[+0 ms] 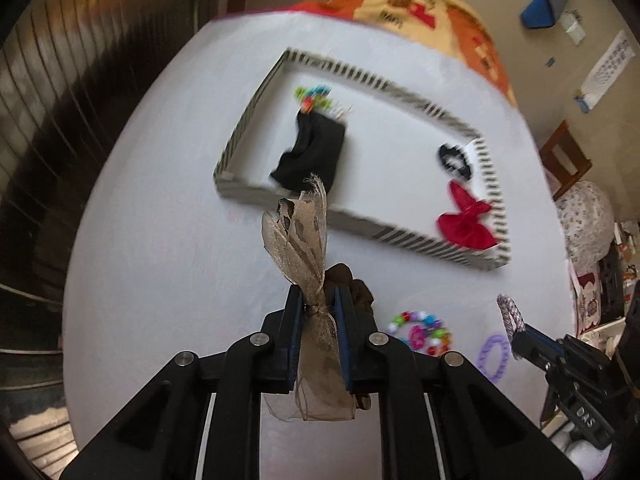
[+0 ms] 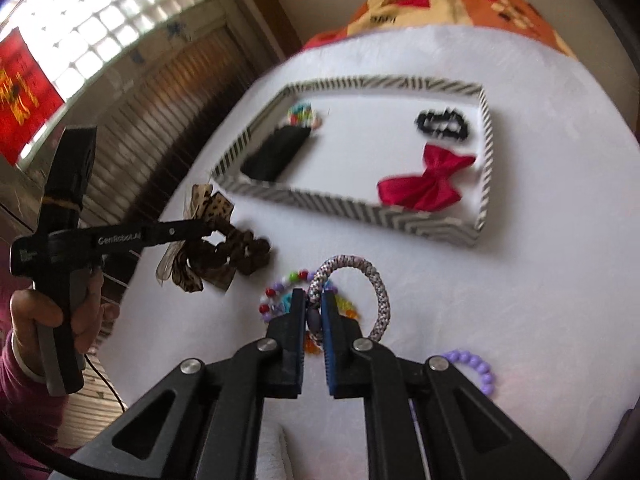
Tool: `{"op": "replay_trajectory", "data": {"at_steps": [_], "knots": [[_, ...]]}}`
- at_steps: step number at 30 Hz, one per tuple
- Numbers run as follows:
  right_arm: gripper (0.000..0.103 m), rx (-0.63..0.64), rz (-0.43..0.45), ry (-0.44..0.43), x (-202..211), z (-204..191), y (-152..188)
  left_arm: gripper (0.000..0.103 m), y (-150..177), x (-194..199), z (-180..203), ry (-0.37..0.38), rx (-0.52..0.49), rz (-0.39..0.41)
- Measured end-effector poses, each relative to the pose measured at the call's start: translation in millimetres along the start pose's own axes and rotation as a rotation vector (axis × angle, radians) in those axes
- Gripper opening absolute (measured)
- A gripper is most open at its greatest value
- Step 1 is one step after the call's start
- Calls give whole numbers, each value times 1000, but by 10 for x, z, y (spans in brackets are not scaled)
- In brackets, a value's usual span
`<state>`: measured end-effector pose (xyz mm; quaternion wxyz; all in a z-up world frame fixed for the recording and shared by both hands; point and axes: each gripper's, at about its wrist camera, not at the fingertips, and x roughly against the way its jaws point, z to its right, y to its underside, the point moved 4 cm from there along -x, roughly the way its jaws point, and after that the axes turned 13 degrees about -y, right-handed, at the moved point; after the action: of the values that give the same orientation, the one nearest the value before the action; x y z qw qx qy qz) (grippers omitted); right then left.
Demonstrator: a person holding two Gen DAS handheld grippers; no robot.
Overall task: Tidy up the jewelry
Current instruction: 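Grasp the tan bow clip with the left tool while the right tool grasps the silver bracelet, then carry both items into the tray and open both tools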
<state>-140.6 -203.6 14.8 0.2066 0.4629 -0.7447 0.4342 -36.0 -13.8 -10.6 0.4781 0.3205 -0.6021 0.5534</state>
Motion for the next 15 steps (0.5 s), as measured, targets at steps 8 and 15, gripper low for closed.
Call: {"op": "replay_trajectory", "data": {"at_steps": [8, 15], "knots": [[8, 25, 57, 20, 152, 5, -272, 0, -328, 315, 196, 0, -37, 84], [8, 55, 75, 44, 182, 54, -525, 0, -586, 383, 394, -31, -66, 133]]}}
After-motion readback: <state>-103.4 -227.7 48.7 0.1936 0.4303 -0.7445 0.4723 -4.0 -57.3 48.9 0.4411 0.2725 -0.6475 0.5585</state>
